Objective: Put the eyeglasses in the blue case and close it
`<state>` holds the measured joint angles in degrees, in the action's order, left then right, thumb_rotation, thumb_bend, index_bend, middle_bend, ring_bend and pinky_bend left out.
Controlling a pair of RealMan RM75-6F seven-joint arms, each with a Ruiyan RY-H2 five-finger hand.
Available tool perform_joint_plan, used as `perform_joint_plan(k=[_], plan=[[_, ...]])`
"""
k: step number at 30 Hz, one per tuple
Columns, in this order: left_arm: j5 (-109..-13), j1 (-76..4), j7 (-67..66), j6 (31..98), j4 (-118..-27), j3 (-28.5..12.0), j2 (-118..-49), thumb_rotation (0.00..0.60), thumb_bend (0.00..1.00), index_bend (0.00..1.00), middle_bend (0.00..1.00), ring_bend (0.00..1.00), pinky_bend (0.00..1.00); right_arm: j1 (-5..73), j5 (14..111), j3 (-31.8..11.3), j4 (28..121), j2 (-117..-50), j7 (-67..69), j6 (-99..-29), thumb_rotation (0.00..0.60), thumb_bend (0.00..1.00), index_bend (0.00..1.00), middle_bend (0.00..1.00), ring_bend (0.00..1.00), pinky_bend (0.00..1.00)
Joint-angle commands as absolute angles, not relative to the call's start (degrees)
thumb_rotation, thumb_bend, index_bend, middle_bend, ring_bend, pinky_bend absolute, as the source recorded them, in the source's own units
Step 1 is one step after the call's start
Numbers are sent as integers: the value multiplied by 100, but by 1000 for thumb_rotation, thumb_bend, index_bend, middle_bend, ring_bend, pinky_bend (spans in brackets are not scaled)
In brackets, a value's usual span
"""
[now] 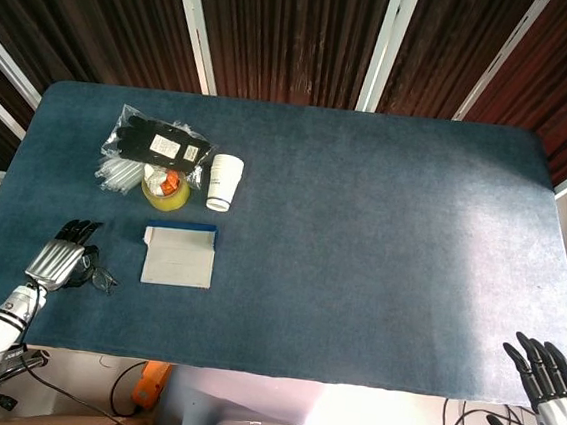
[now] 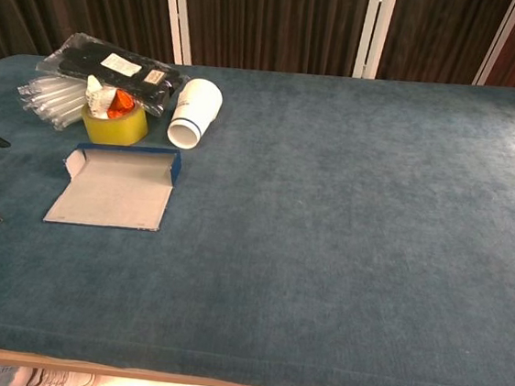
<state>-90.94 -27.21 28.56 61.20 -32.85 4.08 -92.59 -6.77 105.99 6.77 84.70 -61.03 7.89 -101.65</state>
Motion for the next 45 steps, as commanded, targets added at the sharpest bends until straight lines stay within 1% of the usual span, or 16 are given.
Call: perform_joint_plan(k=[1, 6, 9, 11, 13, 16, 19, 23, 28, 33, 39, 45], plan=[[-9116, -2716, 2932, 6302, -3485, 381, -9219, 600, 471, 687, 69, 0, 29, -675, 10606, 678, 8467, -6101, 799, -10166, 600, 118, 0, 0, 0, 0], [-9112, -2707, 2682, 6819, -3977, 208, -9239, 600, 531, 699, 97, 0, 62, -664, 10649, 694, 8473, -6092, 811, -10163, 600, 119, 0, 0, 0, 0], [-9049, -2709, 2188, 7065, -4423, 49, -9268, 600, 552, 709, 109, 0, 64, -665, 10657, 697, 8457, -6085, 848, -10177, 600, 118, 0, 0, 0, 0], [-9006, -2713, 1875, 7186, -4902, -46, -9229, 600, 552, 711, 114, 0, 64, -665, 10662, 696, 8451, -6080, 872, -10192, 600, 118, 0, 0, 0, 0], [-8969, -2711, 1638, 7229, -5366, -98, -9168, 600, 560, 712, 118, 0, 64, -665, 10665, 696, 8446, -6074, 896, -10203, 600, 119, 0, 0, 0, 0], [-8943, -2741, 996, 7195, -6296, -130, -9086, 600, 581, 711, 121, 0, 72, -665, 10691, 707, 8431, -6055, 961, -10233, 600, 118, 0, 0, 0, 0], [-8820, -2797, 281, 7114, -6803, -242, -9170, 600, 584, 711, 123, 0, 73, -670, 10743, 726, 8395, -6038, 1024, -10281, 600, 118, 0, 0, 0, 0], [-8527, -2923, -331, 6886, -7263, -460, -9329, 600, 586, 707, 127, 0, 72, -679, 10758, 732, 8334, -6021, 1143, -10346, 600, 119, 0, 0, 0, 0], [-8099, -3155, -1056, 6592, -7436, -788, -9581, 600, 591, 702, 128, 0, 71, -644, 10775, 763, 8313, -5991, 1177, -10267, 600, 119, 0, 0, 0, 0], [-7629, -3371, -1369, 6228, -7377, -1051, -9756, 600, 597, 698, 129, 0, 68, -648, 10750, 756, 8285, -5966, 1299, -10316, 600, 118, 0, 0, 0, 0], [-7158, -3650, -1640, 5927, -6880, -1317, -10121, 600, 601, 693, 130, 7, 65, -652, 10705, 748, 8257, -5921, 1477, -10367, 600, 118, 0, 0, 0, 0], [-6805, -3785, -1812, 5815, -6516, -1485, -10295, 600, 601, 692, 132, 16, 63, -667, 10638, 724, 8219, -5891, 1632, -10425, 600, 119, 0, 0, 0, 0]])
